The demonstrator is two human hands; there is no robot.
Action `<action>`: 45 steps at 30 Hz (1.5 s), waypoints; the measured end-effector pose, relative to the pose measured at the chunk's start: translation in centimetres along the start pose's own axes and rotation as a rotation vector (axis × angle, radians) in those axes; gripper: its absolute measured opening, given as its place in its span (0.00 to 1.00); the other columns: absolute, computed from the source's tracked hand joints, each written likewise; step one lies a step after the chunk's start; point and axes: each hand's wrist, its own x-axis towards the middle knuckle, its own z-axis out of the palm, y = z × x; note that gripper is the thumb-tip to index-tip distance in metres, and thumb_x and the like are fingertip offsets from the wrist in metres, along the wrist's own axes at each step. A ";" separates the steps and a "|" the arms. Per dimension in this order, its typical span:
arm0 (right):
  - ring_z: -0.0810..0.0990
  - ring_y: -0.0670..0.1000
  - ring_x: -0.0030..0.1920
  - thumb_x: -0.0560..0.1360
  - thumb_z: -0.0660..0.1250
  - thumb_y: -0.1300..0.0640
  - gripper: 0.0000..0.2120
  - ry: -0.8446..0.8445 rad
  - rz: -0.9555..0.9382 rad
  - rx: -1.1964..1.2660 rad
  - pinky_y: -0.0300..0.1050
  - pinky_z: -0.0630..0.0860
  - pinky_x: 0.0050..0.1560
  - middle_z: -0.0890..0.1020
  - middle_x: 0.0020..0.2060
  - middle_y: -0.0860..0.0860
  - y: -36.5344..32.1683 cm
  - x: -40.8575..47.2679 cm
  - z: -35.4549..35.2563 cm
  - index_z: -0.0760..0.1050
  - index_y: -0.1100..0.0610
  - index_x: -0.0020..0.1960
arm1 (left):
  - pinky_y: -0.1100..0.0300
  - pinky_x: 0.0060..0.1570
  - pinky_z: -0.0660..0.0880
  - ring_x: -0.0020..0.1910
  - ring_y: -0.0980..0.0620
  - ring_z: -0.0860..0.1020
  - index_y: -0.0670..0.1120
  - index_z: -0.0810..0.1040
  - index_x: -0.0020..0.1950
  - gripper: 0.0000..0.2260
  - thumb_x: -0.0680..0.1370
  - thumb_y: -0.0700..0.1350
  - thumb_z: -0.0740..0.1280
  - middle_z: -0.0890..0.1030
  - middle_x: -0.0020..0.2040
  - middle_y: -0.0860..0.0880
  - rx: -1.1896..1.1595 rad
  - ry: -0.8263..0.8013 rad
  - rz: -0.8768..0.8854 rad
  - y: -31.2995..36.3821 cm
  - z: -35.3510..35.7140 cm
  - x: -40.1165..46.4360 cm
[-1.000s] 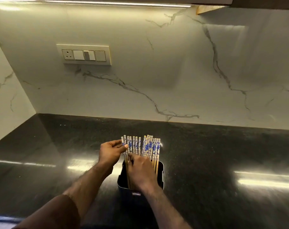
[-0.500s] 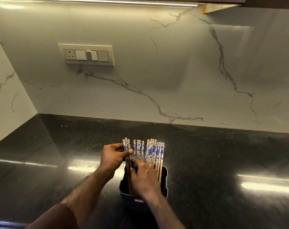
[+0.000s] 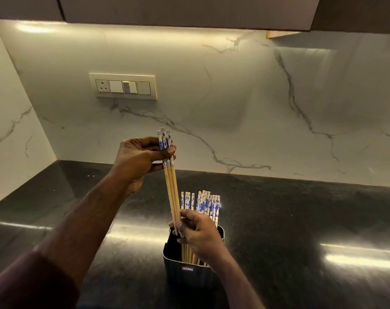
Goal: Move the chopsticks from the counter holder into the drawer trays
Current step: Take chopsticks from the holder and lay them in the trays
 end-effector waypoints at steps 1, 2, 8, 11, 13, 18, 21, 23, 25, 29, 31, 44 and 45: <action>0.82 0.56 0.53 0.79 0.62 0.64 0.12 -0.007 0.016 0.070 0.52 0.83 0.50 0.84 0.51 0.58 -0.3 -0.7 -0.1 0.76 0.59 0.61 | 0.59 0.38 0.82 0.41 0.50 0.86 0.45 0.83 0.45 0.13 0.61 0.41 0.75 0.87 0.42 0.47 -0.010 -0.004 0.008 0.6 0.1 -0.4; 0.83 0.56 0.53 0.79 0.62 0.65 0.11 -0.011 0.027 0.137 0.52 0.83 0.50 0.84 0.51 0.58 -0.5 -1.3 -0.1 0.76 0.59 0.61 | 0.60 0.36 0.82 0.41 0.51 0.86 0.45 0.83 0.46 0.14 0.61 0.42 0.75 0.87 0.42 0.47 -0.018 -0.005 0.012 0.9 0.2 -0.8; 0.85 0.55 0.48 0.78 0.63 0.66 0.09 0.041 0.110 0.361 0.54 0.83 0.51 0.86 0.45 0.59 -1.8 -6.9 0.5 0.78 0.59 0.56 | 0.55 0.37 0.83 0.43 0.50 0.86 0.43 0.82 0.51 0.18 0.62 0.42 0.75 0.87 0.44 0.46 -0.102 -0.017 -0.028 1.7 0.4 -4.7; 0.85 0.56 0.48 0.77 0.65 0.66 0.09 0.101 0.178 0.389 0.52 0.83 0.51 0.86 0.45 0.58 -2.3 -10.5 1.4 0.78 0.60 0.56 | 0.56 0.36 0.83 0.43 0.48 0.86 0.43 0.82 0.51 0.18 0.62 0.42 0.75 0.87 0.45 0.45 -0.131 -0.067 -0.066 1.5 0.3 -7.3; 0.86 0.56 0.47 0.77 0.65 0.67 0.09 0.126 0.221 0.391 0.50 0.83 0.49 0.86 0.45 0.59 -2.1 -12.9 2.0 0.79 0.62 0.57 | 0.57 0.35 0.82 0.43 0.48 0.86 0.43 0.82 0.50 0.17 0.62 0.42 0.75 0.87 0.46 0.44 -0.149 -0.116 -0.097 0.9 0.4 -9.1; 0.85 0.55 0.41 0.77 0.66 0.65 0.07 0.212 0.288 0.353 0.50 0.83 0.46 0.86 0.42 0.59 -0.1 -19.6 3.4 0.82 0.62 0.52 | 0.54 0.39 0.83 0.46 0.45 0.85 0.40 0.82 0.54 0.17 0.66 0.41 0.74 0.86 0.48 0.41 -0.172 -0.234 -0.189 -1.5 1.6 -14.0; 0.84 0.53 0.38 0.77 0.66 0.65 0.07 0.298 0.370 0.332 0.50 0.83 0.43 0.86 0.39 0.58 1.4 -24.2 3.3 0.84 0.60 0.47 | 0.54 0.39 0.82 0.47 0.43 0.85 0.39 0.82 0.55 0.20 0.64 0.41 0.75 0.85 0.49 0.40 -0.210 -0.298 -0.276 -3.4 3.7 -17.6; 0.84 0.53 0.38 0.77 0.66 0.65 0.08 0.354 0.432 0.331 0.50 0.83 0.43 0.85 0.37 0.58 2.1 -27.1 2.7 0.84 0.60 0.44 | 0.54 0.38 0.82 0.46 0.44 0.85 0.38 0.81 0.54 0.19 0.64 0.41 0.75 0.86 0.48 0.40 -0.229 -0.325 -0.328 -4.6 5.5 -19.6; 0.83 0.53 0.37 0.77 0.67 0.66 0.08 0.402 0.480 0.334 0.51 0.83 0.43 0.85 0.36 0.58 2.6 -29.8 1.7 0.84 0.60 0.43 | 0.53 0.39 0.83 0.45 0.45 0.85 0.38 0.81 0.53 0.16 0.67 0.39 0.74 0.86 0.47 0.41 -0.218 -0.349 -0.372 -5.8 7.8 -21.3; 0.79 0.52 0.30 0.75 0.65 0.71 0.10 0.450 0.548 0.349 0.46 0.81 0.38 0.79 0.32 0.59 3.3 -34.6 -1.1 0.79 0.65 0.37 | 0.56 0.36 0.82 0.44 0.46 0.86 0.39 0.81 0.52 0.09 0.72 0.37 0.71 0.86 0.45 0.41 -0.202 -0.401 -0.472 -8.1 12.7 -24.3; 0.78 0.52 0.30 0.76 0.65 0.70 0.08 0.471 0.588 0.348 0.46 0.80 0.38 0.78 0.34 0.60 4.3 -37.0 -2.9 0.77 0.66 0.39 | 0.58 0.35 0.81 0.43 0.47 0.86 0.39 0.81 0.51 0.09 0.72 0.37 0.71 0.86 0.44 0.42 -0.197 -0.439 -0.522 -9.6 15.6 -25.9; 0.74 0.55 0.27 0.73 0.64 0.73 0.11 0.486 0.972 0.356 0.46 0.77 0.34 0.78 0.28 0.60 15.9 -44.4 -16.9 0.81 0.67 0.34 | 0.58 0.38 0.82 0.43 0.45 0.86 0.37 0.82 0.50 0.08 0.72 0.34 0.72 0.86 0.44 0.41 -0.021 -0.400 -0.808 -25.8 31.6 -31.5; 0.74 0.55 0.27 0.73 0.65 0.72 0.09 0.475 0.995 0.355 0.45 0.77 0.34 0.78 0.29 0.60 16.6 -44.4 -17.6 0.81 0.68 0.35 | 0.58 0.38 0.82 0.43 0.45 0.86 0.36 0.82 0.50 0.08 0.72 0.33 0.72 0.86 0.43 0.40 0.004 -0.395 -0.820 -27.1 32.2 -31.6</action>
